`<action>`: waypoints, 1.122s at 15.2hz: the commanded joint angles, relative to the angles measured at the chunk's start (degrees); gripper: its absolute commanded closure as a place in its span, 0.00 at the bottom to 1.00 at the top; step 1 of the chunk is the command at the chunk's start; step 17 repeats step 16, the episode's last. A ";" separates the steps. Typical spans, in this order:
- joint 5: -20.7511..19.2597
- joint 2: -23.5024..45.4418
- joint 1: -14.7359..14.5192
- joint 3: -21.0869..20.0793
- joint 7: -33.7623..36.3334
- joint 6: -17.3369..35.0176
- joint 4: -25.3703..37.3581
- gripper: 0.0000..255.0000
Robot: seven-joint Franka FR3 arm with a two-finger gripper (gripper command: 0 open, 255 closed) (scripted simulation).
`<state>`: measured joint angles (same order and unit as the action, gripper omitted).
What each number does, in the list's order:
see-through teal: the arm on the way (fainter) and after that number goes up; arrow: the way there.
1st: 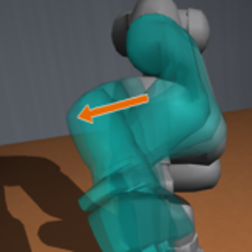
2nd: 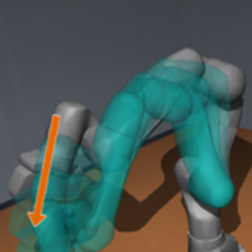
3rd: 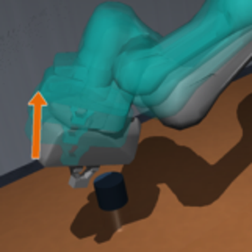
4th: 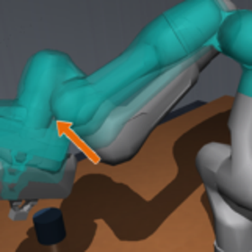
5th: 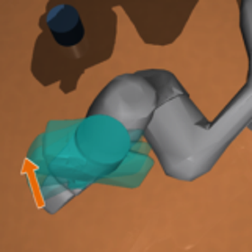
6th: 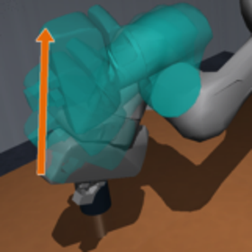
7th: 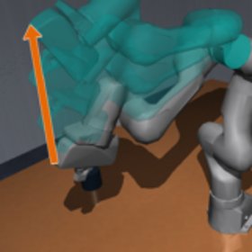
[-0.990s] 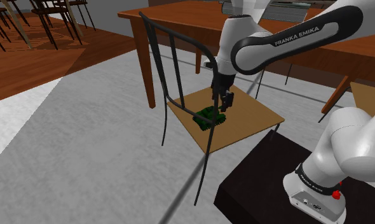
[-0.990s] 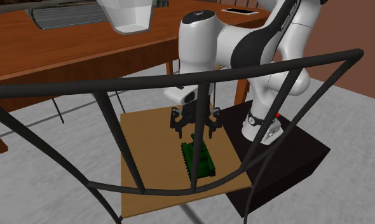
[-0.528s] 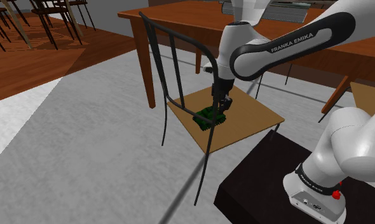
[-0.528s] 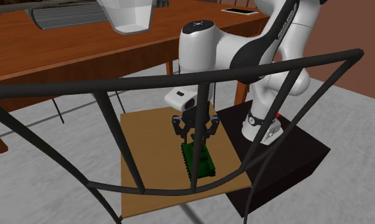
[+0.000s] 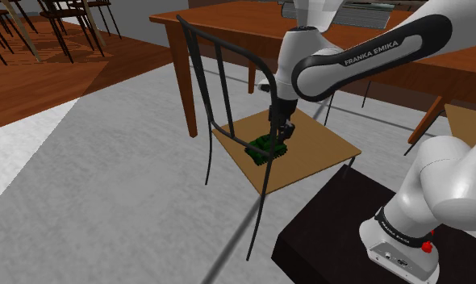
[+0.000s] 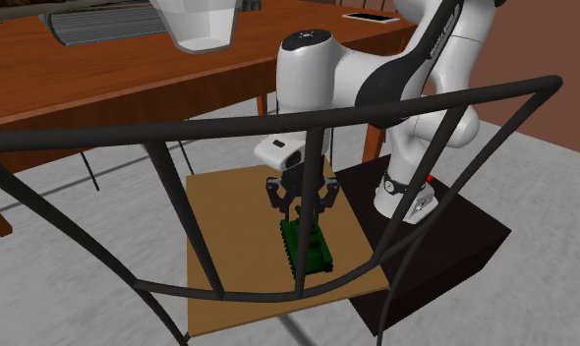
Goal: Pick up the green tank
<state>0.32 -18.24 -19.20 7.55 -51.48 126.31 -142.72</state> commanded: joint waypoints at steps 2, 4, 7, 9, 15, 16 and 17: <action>-0.09 -0.89 0.00 -0.13 0.20 -2.03 1.14 1.00; -0.17 -1.57 0.03 -0.20 0.32 -3.71 2.15 1.00; -0.26 -2.49 0.05 -0.31 0.49 -6.21 3.73 1.00; -0.31 -3.02 0.06 -0.38 0.59 -7.85 4.85 1.00; -0.39 -4.14 0.07 -0.54 0.82 -12.03 7.92 1.00; -0.39 -4.13 0.07 -0.54 0.82 -12.03 7.92 1.00; -0.39 -4.13 0.07 -0.54 0.82 -12.03 7.92 1.00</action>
